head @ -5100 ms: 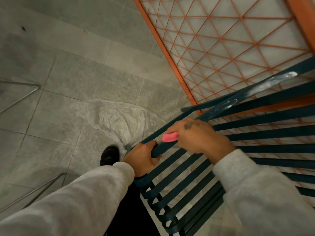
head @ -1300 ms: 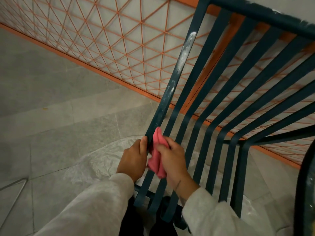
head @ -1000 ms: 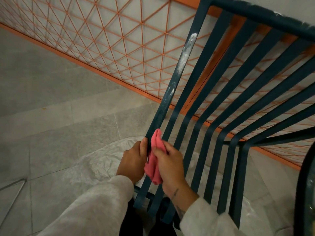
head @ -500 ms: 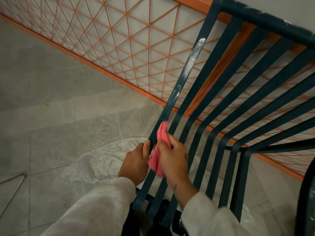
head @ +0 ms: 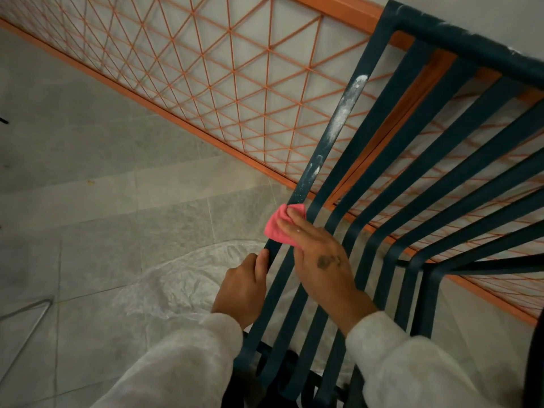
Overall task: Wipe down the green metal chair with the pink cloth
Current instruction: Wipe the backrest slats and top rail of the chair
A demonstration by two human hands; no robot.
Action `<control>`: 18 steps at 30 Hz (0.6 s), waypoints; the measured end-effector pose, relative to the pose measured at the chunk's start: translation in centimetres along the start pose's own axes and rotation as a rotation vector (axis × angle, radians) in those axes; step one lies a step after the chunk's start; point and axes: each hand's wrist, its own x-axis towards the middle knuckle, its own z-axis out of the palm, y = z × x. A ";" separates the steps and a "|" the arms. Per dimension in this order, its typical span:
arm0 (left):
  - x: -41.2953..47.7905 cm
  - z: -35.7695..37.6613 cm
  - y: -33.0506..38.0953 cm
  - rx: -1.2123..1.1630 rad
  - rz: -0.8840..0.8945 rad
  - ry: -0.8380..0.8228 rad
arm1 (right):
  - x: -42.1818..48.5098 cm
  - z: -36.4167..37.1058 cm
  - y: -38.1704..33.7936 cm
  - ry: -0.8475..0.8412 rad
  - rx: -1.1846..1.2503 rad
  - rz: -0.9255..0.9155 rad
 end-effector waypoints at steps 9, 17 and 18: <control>0.1 0.0 -0.3 -0.026 0.015 -0.013 | 2.1 -1.4 4.3 -0.089 -0.076 -0.153; 0.2 0.1 -0.1 -0.053 0.030 -0.003 | 0.6 -1.5 2.0 -0.262 0.051 -0.225; 0.2 0.0 -0.1 -0.059 0.014 -0.008 | 1.1 -1.8 2.8 -0.248 0.052 -0.196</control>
